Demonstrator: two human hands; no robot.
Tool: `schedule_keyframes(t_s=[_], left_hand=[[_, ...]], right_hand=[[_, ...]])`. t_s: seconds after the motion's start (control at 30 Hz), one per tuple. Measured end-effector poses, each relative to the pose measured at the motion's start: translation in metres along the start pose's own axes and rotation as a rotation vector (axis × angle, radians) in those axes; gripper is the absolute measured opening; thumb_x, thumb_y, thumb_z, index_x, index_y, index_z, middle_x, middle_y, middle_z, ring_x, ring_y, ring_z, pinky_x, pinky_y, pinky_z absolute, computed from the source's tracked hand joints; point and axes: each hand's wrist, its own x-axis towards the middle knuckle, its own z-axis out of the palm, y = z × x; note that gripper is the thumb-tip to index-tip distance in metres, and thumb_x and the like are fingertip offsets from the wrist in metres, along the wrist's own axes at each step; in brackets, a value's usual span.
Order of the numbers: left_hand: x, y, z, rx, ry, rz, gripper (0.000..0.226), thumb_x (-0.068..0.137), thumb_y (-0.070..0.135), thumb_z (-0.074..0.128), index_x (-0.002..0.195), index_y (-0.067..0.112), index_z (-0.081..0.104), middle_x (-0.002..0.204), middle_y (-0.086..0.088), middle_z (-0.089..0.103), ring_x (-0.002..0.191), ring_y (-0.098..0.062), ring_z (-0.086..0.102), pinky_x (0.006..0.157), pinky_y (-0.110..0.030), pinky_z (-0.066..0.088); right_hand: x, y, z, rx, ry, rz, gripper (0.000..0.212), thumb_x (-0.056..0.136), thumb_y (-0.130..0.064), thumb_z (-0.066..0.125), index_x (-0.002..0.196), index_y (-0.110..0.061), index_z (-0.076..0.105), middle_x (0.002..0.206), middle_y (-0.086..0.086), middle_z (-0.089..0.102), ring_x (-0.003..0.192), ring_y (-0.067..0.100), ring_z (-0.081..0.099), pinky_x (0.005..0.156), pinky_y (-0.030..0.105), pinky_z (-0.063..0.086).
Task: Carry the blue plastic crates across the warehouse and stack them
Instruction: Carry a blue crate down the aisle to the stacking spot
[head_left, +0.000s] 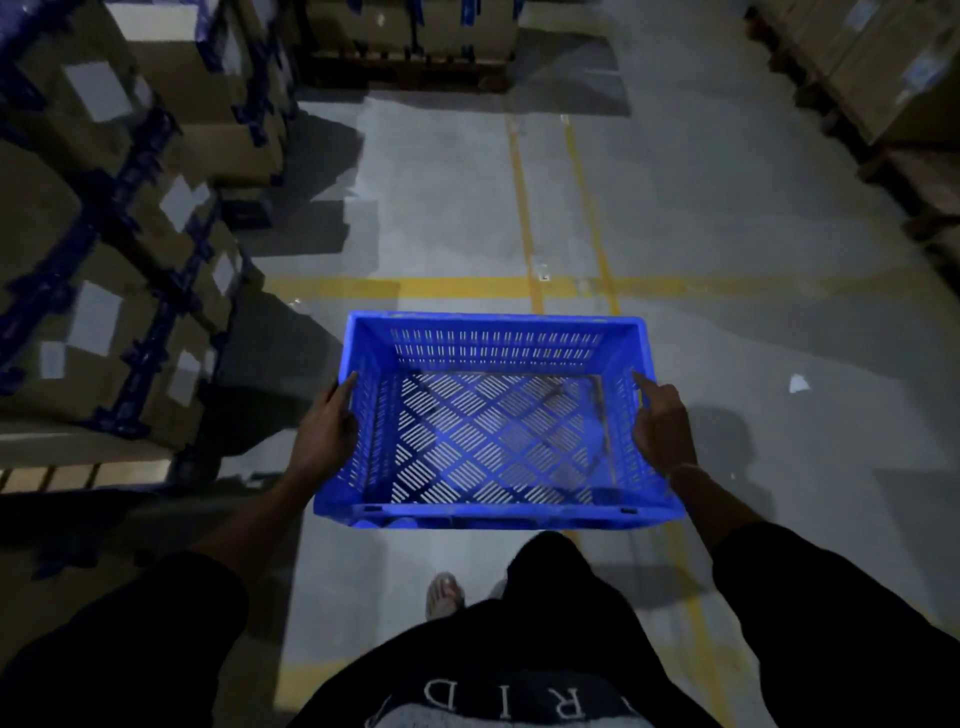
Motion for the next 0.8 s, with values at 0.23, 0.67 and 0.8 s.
schedule_keyframes(t_s=[0.23,0.67,0.8], left_hand=[[0.164,0.001,0.009,0.017,-0.034,-0.035,0.074,0.093,0.005,0.062,0.158,0.019,0.029,0.155,-0.014,0.036,0.116,-0.03,0.059,0.083,-0.043,0.056],[0.427,-0.002,0.023,-0.006,-0.197,-0.151,0.08,0.089,0.0,0.062,0.158,0.022,0.028,0.158,-0.013,0.033,0.121,-0.031,0.058,0.084,-0.041,0.057],[0.5,-0.03,0.04,-0.003,-0.256,-0.16,0.085,0.08,-0.004,0.065,0.156,0.013,0.032,0.158,-0.018,0.033,0.131,-0.038,0.052,0.096,-0.045,0.053]], right_hand=[[0.167,-0.012,0.034,0.004,-0.098,0.119,0.058,0.088,0.003,0.047,0.143,-0.016,0.049,0.114,0.024,0.051,0.1,0.044,0.057,0.089,0.042,0.046],[0.423,0.001,0.108,0.041,-0.301,0.208,0.073,0.078,0.006,0.053,0.146,-0.018,0.044,0.119,0.021,0.051,0.107,0.043,0.056,0.088,0.045,0.048],[0.479,0.001,0.148,0.023,-0.35,0.242,0.075,0.076,0.005,0.055,0.146,-0.016,0.043,0.121,0.023,0.052,0.109,0.045,0.055,0.09,0.045,0.047]])
